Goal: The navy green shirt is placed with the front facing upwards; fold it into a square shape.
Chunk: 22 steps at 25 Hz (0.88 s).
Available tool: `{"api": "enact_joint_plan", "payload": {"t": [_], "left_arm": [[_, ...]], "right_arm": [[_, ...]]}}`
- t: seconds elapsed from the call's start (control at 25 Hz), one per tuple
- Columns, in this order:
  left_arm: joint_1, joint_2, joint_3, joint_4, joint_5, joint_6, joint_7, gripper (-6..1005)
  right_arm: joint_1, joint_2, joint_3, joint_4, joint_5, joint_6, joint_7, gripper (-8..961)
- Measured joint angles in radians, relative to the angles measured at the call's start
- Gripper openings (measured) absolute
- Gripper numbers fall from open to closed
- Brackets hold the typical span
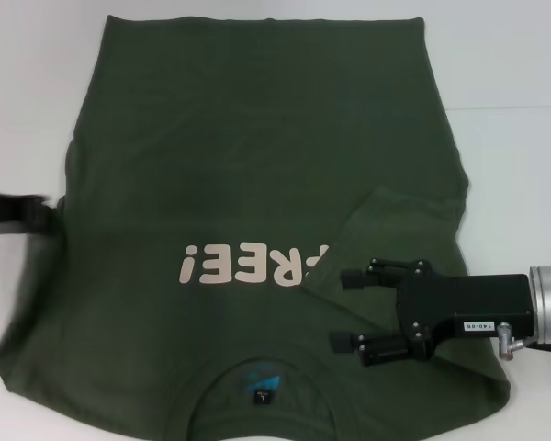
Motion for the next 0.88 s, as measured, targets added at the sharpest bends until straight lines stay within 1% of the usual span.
{"api": "enact_joint_plan", "payload": {"t": [0.08,0.16,0.2,0.28,0.32,0.48,0.64,0.76,0.88], "left_arm": [[-0.015,-0.017,0.034,-0.023,-0.038,-0.009,-0.008,30],[-0.024,-0.020,0.089,-0.075,-0.071,-0.041,-0.022,31],[-0.029,-0.018,0.121,-0.113,-0.089,-0.065,-0.031,32],[-0.036,-0.016,0.144,-0.169,-0.113,-0.105,-0.036,33],[-0.040,-0.016,0.148,-0.203,-0.131,-0.135,-0.034,33],[-0.046,-0.016,0.150,-0.280,-0.158,-0.201,-0.023,35],[-0.047,-0.015,0.148,-0.319,-0.174,-0.225,-0.007,37],[-0.050,-0.010,0.130,-0.372,-0.201,-0.245,-0.004,39],[-0.044,-0.002,0.093,-0.404,-0.261,-0.246,0.011,40]], "right_arm": [[0.000,0.000,-0.001,0.000,0.000,0.002,0.000,944],[-0.001,0.000,-0.003,0.001,0.000,0.003,0.000,944],[-0.002,0.000,-0.003,0.002,0.000,0.003,0.000,944],[-0.005,0.000,-0.003,0.004,0.000,0.003,-0.001,945],[-0.007,0.000,-0.002,0.007,0.000,0.003,-0.003,945],[-0.008,0.000,0.001,0.019,0.000,0.006,-0.007,944],[-0.007,-0.001,0.001,0.023,0.000,0.010,-0.007,943],[-0.006,-0.001,0.001,0.022,0.000,0.005,-0.007,942],[-0.013,-0.004,0.002,0.001,0.002,-0.017,-0.006,941]]}}
